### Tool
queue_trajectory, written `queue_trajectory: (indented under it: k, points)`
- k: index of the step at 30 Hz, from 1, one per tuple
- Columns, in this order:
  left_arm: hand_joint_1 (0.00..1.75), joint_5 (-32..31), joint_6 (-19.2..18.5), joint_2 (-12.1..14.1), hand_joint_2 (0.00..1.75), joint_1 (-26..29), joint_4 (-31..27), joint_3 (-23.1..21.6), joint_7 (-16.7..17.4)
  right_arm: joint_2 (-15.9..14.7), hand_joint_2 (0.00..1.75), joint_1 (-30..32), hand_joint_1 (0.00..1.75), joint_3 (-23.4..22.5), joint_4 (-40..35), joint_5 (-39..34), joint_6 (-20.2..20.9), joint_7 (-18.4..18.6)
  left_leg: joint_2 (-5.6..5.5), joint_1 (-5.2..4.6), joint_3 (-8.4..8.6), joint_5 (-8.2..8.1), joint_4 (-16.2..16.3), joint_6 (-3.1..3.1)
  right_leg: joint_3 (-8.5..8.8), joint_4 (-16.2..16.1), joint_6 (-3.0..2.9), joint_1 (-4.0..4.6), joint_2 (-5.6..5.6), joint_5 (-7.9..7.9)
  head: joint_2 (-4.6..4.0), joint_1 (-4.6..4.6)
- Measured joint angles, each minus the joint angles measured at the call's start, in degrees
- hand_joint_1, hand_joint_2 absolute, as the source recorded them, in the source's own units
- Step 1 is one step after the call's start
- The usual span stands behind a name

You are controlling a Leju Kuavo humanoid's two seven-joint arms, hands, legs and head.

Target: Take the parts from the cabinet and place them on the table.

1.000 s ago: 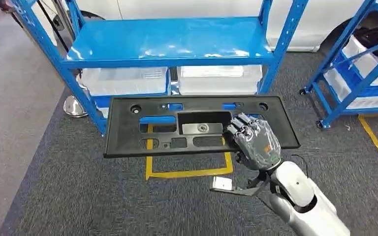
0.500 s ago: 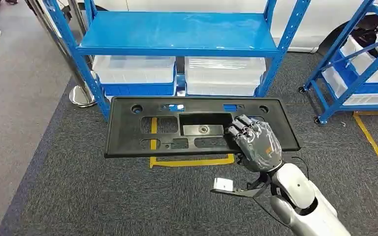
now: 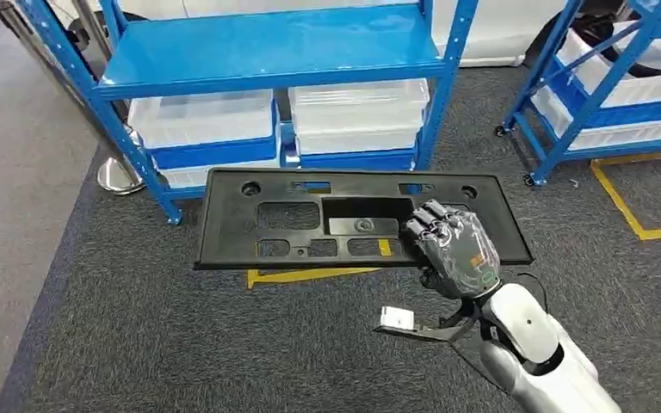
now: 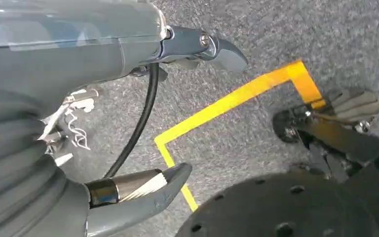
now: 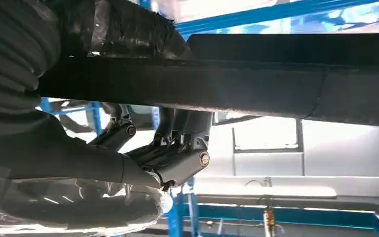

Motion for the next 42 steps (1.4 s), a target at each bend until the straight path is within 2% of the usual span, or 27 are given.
queue_trajectory:
  k: [2, 4, 5, 7, 8, 9, 12, 13, 15, 16, 18, 19, 20, 22, 23, 24, 29, 30, 31, 32, 34, 35, 37, 38, 39, 40, 42]
  points:
    - [0.0, 0.1, 0.0, 0.0, 1.75, 0.1, 0.1, 0.0, 0.0, 0.0, 1.75, 0.0, 1.75, 0.0, 0.0, -0.1, 0.2, 0.1, -0.55, 0.02, -3.86, -4.26, 9.4, -0.28, -0.39, 0.2, -0.25, 0.2, 0.98, 0.2, 0.0, 0.02]
    - [0.0, 0.2, 0.0, 0.0, 1.75, 0.1, 0.1, 0.0, 0.0, 0.0, 1.75, 0.0, 1.75, 0.0, 0.0, -0.1, 0.6, 0.1, -0.56, 0.03, -4.92, -3.77, 12.4, -0.19, -0.8, 0.6, -0.31, 0.34, 2.11, 0.25, 0.0, 0.02]
    - [0.0, 0.4, 0.0, 0.0, 1.75, 0.1, 0.1, 0.0, 0.1, 0.0, 1.75, 0.0, 1.75, 0.0, 0.0, -0.1, 0.6, 0.1, -0.58, 0.03, -3.67, -1.86, 10.0, -0.02, -0.89, 0.8, -0.31, 0.39, 2.69, 0.24, 0.0, 0.0]
    - [0.0, 0.5, 0.0, 0.0, 1.75, 0.2, 0.1, 0.0, 0.2, 0.0, 1.75, 0.0, 1.75, 0.0, 0.0, -0.1, 0.6, 0.1, -1.56, 0.01, 1.27, 3.28, 0.2, 0.67, -0.83, 1.1, -0.23, 0.54, 3.98, 0.19, 0.0, 0.0]
    - [0.0, 0.5, 0.0, 0.2, 1.75, 0.4, 0.2, 0.0, 0.2, 0.0, 1.75, 0.0, 1.75, 0.0, 0.0, -0.1, 0.6, 0.1, -3.78, -0.01, 3.14, 3.79, -4.0, 1.28, -0.95, 1.1, -0.21, 0.35, 4.55, 0.19, 0.0, 0.05]
    - [0.0, 0.6, 0.1, 0.4, 1.75, 0.3, 0.4, -0.1, 0.2, 0.0, 1.75, -0.2, 1.75, -0.1, 0.0, -0.1, 0.6, 0.1, -5.05, 0.15, 4.19, 3.51, -4.5, 1.33, -1.37, 1.1, 0.19, 0.6, 4.98, 0.39, 0.0, 0.11]
    - [0.0, 1.0, 0.3, 0.4, 1.75, 0.2, 0.4, -0.2, 0.5, -0.1, 1.75, 0.2, 1.75, -0.5, -0.1, -0.1, 0.6, 0.4, -3.9, -0.23, 4.03, 3.65, -5.7, 1.26, -1.95, 0.8, 1.4, -0.11, 6.68, 1.16, 0.0, -0.02]
    - [0.0, 1.0, 0.3, 0.4, 1.75, 0.0, 0.4, -0.3, 0.5, -0.3, 1.75, 0.2, 1.75, -0.8, -0.1, -0.1, 0.5, 0.4, -3.18, 0.23, 4.32, 3.8, -6.9, 1.47, -2.09, 0.6, 1.89, 0.33, 7.34, 1.46, 0.0, 0.0]
    - [0.0, 1.2, 0.3, 0.3, 1.75, 0.0, 0.4, -0.3, 0.5, -0.7, 1.75, 0.4, 1.75, -1.2, -0.3, -0.1, 0.4, 0.4, -1.88, 0.58, 4.65, 4.53, -8.1, 2.38, -3.44, 3.3, 2.31, 0.54, 3.26, -0.94, 0.0, 0.44]
    - [0.0, 1.3, 0.3, 0.3, 1.75, 0.1, 0.4, -0.4, 0.6, -0.8, 1.75, 0.4, 1.75, -1.4, -0.3, 0.0, 0.4, 0.6, -1.28, 0.56, 4.56, 4.55, -8.1, 2.52, -5.24, 7.1, 2.57, 0.34, 2.11, -3.12, 0.0, 0.44]
    - [0.0, 1.5, 0.3, 0.3, 1.75, 0.3, 0.4, -0.4, 0.7, -1.0, 1.75, 1.1, 1.75, -1.6, -0.3, 0.0, 0.4, 0.7, -0.03, 0.54, 4.47, 4.5, -7.9, 2.53, -9.25, 15.6, 3.1, -0.11, 1.38, -6.61, 0.0, 0.46]
    - [0.0, 1.6, 0.3, 0.3, 1.75, 0.3, 0.4, -0.4, 0.7, -1.2, 1.75, 1.5, 1.75, -1.9, -0.2, 0.0, 0.4, 0.8, 0.57, 0.55, 4.41, 4.44, -7.8, 2.49, -10.31, 17.8, 3.34, -0.29, 1.3, -6.88, 0.0, 0.44]
    - [0.0, 1.7, 0.3, 0.3, 1.75, 0.3, 0.4, -0.4, 0.7, -1.5, 1.75, 2.0, 1.75, -2.2, -0.3, 0.0, 0.3, 0.8, 1.12, 0.58, 4.39, 4.35, -7.7, 2.43, -10.03, 17.3, 3.58, -0.52, 1.15, -5.72, 0.0, 0.46]
    - [0.0, 1.8, 0.3, 0.2, 1.75, 0.3, 0.4, -0.5, 0.7, -1.8, 1.75, 2.4, 1.75, -2.8, -0.3, 0.1, 0.2, 0.8, 2.28, 0.64, 4.38, 3.9, -7.1, 2.09, -5.98, 9.6, 3.82, -0.85, 0.34, -1.18, 0.0, 0.46]
    - [0.0, 1.8, 0.3, 0.2, 1.75, 0.3, 0.4, -0.5, 0.7, -1.9, 1.75, 2.4, 1.75, -3.0, -0.3, 0.1, 0.2, 0.8, 2.8, 0.67, 4.39, 3.55, -6.7, 1.8, -3.12, 4.3, 3.82, -0.86, -0.86, 1.13, 0.0, 0.44]
    - [0.0, 2.0, 0.3, 0.3, 1.75, 0.3, 0.4, -0.5, 0.7, -2.0, 1.75, 2.4, 1.75, -3.4, -0.3, 0.3, 0.0, 0.8, 3.31, 0.54, 4.37, 3.23, -6.4, 1.39, -1.85, 1.7, 3.65, -0.32, -3.49, -0.1, 0.0, 0.46]
    - [0.0, 2.8, 0.5, 0.3, 1.75, 0.1, 0.4, -0.9, 0.7, -2.7, 1.75, 4.1, 1.75, -4.8, -0.6, 0.7, -0.3, 0.9, 5.63, 0.19, 4.65, 2.71, -6.0, -0.2, -2.56, 1.6, 1.49, 0.07, -0.68, 0.53, 0.0, 0.4]
    - [0.0, 2.8, 0.5, 0.3, 1.75, 0.1, 0.4, -0.9, 0.7, -2.7, 1.75, 4.4, 1.75, -5.0, -0.8, 0.7, -0.3, 0.9, 3.84, 0.53, 4.36, 1.7, -5.3, -0.48, -2.41, 1.4, 1.14, -0.11, -0.27, 0.7, 0.0, 0.37]
    - [0.0, 2.8, 0.5, 0.3, 1.75, 0.3, 0.4, -0.9, 0.7, -2.8, 1.75, 4.4, 1.75, -5.1, -1.0, 0.7, -0.3, 0.9, 1.55, 0.56, 3.21, -0.4, -2.7, -0.45, -2.54, 1.4, 0.75, -0.15, 0.23, 0.86, 0.0, 0.38]
    - [0.0, 2.9, 0.5, 0.3, 1.75, 0.4, 0.4, -0.9, 0.7, -2.8, 1.75, 4.4, 1.75, -5.2, -1.1, 0.7, -0.3, 0.9, 0.37, 0.61, 1.34, -2.73, 1.6, -0.43, -2.64, 1.4, 0.59, -0.11, 0.81, 0.96, 0.0, 0.35]
    - [0.0, 3.2, 0.6, 0.3, 1.75, 0.6, 0.5, -0.9, 0.7, -2.8, 1.75, 5.0, 1.75, -5.4, -1.1, 0.7, -0.3, 1.0, -0.45, 0.52, -2.72, -6.13, 10.3, -0.37, -2.73, 1.4, 0.36, 0.19, 2.11, 1.03, 0.0, 0.37]
    - [0.0, 3.6, 0.6, 0.3, 1.75, 0.6, 0.5, -0.9, 0.8, -2.8, 1.75, 5.3, 1.75, -5.4, -1.1, 0.8, -0.3, 1.0, -0.51, 0.51, -3.79, -6.08, 12.4, -0.23, -2.74, 1.4, 0.32, 0.36, 2.88, 1.05, 0.0, 0.35]
    - [0.0, 4.0, 0.7, 0.3, 1.75, 0.6, 0.5, -0.9, 0.9, -2.9, 1.75, 6.0, 1.75, -5.7, -1.1, 0.9, -0.3, 1.0, -0.65, 0.35, -2.19, -2.55, 8.5, 0.43, -2.71, 1.6, 0.3, 0.59, 4.37, 1.07, 0.0, 0.35]
    - [0.0, 4.2, 0.7, 0.3, 1.75, 0.6, 0.5, -0.9, 0.9, -2.9, 1.75, 6.3, 1.75, -5.8, -1.1, 0.9, -0.3, 1.0, -1.14, 0.12, 0.0, 0.22, 3.6, 0.93, -2.67, 1.7, 0.3, 0.71, 5.17, 1.07, 0.0, 0.35]
    - [0.0, 4.2, 0.7, 0.3, 1.75, 0.7, 0.5, -0.9, 0.9, -2.9, 1.75, 6.4, 1.75, -5.9, -1.1, 0.9, -0.3, 1.0, -2.73, 0.03, 2.48, 2.82, -1.8, 1.58, -2.63, 1.7, 0.31, 0.79, 5.88, 1.08, 0.0, 0.35]
    - [0.0, 4.4, 0.8, 0.4, 1.75, 0.7, 0.5, -0.9, 1.0, -2.9, 1.75, 6.7, 1.75, -6.0, -1.1, 0.9, -0.3, 1.0, -5.8, 0.27, 3.58, 2.17, -4.0, 2.28, -2.72, 1.7, 0.44, 0.55, 6.36, 1.16, 0.0, 0.46]
    - [0.0, 4.6, 0.9, 0.4, 1.75, 0.7, 0.6, -1.0, 1.0, -3.1, 1.75, 7.0, 1.75, -6.4, -1.3, 0.9, -0.5, 1.0, -5.44, 0.01, 4.05, 2.41, -5.1, 1.92, -3.4, 1.9, 1.16, 0.3, 7.55, 1.58, 0.0, 0.33]
